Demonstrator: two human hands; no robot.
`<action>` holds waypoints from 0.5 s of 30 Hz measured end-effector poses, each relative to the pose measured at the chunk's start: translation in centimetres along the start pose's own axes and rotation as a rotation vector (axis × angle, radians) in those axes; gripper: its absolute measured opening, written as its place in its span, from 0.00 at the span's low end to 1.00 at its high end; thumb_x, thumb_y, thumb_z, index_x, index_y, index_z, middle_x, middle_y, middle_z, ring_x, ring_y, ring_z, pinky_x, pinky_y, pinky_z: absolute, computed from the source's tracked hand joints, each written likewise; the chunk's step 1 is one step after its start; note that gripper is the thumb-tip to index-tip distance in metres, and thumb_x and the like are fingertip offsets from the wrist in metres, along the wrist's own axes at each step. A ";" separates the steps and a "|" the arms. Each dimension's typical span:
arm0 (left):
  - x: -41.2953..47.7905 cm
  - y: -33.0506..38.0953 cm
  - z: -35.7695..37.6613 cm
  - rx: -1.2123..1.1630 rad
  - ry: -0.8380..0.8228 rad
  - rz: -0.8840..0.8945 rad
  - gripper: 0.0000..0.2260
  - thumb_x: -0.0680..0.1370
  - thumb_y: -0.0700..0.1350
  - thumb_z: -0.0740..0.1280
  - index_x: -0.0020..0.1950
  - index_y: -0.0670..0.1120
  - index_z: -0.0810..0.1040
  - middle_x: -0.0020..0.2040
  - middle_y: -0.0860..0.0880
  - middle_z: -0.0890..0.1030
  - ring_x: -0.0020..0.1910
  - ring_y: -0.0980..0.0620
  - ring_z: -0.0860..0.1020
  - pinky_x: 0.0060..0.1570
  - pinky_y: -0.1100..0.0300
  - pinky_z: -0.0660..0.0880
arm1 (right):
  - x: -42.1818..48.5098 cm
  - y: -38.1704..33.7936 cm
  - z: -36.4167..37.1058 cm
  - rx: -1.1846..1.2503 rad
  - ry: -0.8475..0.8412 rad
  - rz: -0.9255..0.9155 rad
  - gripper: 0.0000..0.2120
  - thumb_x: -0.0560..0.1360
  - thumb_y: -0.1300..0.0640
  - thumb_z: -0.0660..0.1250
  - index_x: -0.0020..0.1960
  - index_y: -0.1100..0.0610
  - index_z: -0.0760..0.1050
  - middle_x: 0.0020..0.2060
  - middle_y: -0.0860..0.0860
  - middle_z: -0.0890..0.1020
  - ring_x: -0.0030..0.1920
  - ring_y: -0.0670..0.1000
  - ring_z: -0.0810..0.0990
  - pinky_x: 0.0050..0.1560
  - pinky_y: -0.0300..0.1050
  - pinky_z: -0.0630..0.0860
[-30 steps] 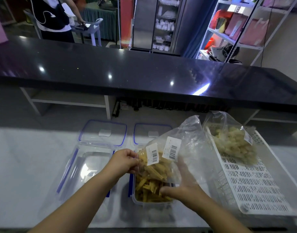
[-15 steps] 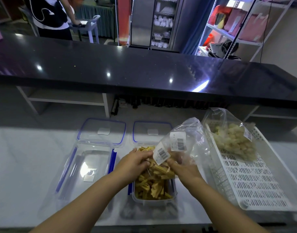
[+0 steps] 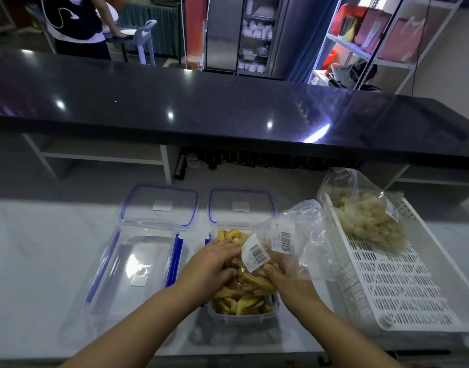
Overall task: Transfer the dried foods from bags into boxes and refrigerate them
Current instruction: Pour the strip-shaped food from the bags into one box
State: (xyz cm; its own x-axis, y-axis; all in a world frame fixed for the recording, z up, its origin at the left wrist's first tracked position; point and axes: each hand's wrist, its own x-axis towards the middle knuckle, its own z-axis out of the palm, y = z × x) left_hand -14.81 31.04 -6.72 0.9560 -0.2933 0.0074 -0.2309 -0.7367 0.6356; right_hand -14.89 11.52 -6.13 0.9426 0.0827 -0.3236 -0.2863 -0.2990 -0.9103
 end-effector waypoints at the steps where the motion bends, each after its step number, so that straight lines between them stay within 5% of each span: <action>1: 0.2 -0.2 0.1 0.005 0.020 0.001 0.25 0.76 0.45 0.66 0.71 0.58 0.64 0.72 0.58 0.66 0.73 0.59 0.58 0.73 0.63 0.48 | 0.2 -0.3 0.3 -0.013 0.007 -0.015 0.14 0.77 0.58 0.66 0.62 0.49 0.73 0.50 0.41 0.77 0.47 0.38 0.75 0.37 0.23 0.72; 8: 0.9 -0.9 -0.5 -0.019 0.122 -0.076 0.25 0.76 0.45 0.67 0.71 0.55 0.66 0.72 0.55 0.67 0.74 0.57 0.58 0.73 0.60 0.51 | 2.9 -2.2 1.8 -0.055 0.059 -0.036 0.16 0.77 0.55 0.65 0.65 0.53 0.71 0.57 0.52 0.78 0.57 0.50 0.76 0.49 0.36 0.75; 12: 0.9 -0.9 -0.7 -0.070 0.146 -0.189 0.32 0.74 0.47 0.69 0.75 0.51 0.59 0.76 0.53 0.59 0.75 0.56 0.53 0.72 0.59 0.51 | 3.3 -2.6 2.0 -0.105 0.060 -0.032 0.17 0.78 0.53 0.64 0.66 0.53 0.71 0.59 0.53 0.77 0.60 0.54 0.75 0.60 0.48 0.75; 15: 0.5 -1.2 -0.5 -0.124 0.119 -0.240 0.38 0.72 0.49 0.72 0.76 0.51 0.54 0.77 0.53 0.55 0.76 0.56 0.50 0.72 0.57 0.52 | 2.2 -2.1 1.8 -0.144 0.009 -0.040 0.15 0.79 0.52 0.61 0.66 0.47 0.71 0.61 0.52 0.75 0.62 0.52 0.73 0.63 0.48 0.73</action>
State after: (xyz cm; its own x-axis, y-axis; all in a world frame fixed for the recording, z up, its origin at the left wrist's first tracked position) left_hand -13.99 32.09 -7.07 0.9968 -0.0409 -0.0688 0.0212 -0.6939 0.7198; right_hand -12.51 14.03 -5.36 0.9544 0.0886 -0.2849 -0.2216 -0.4290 -0.8757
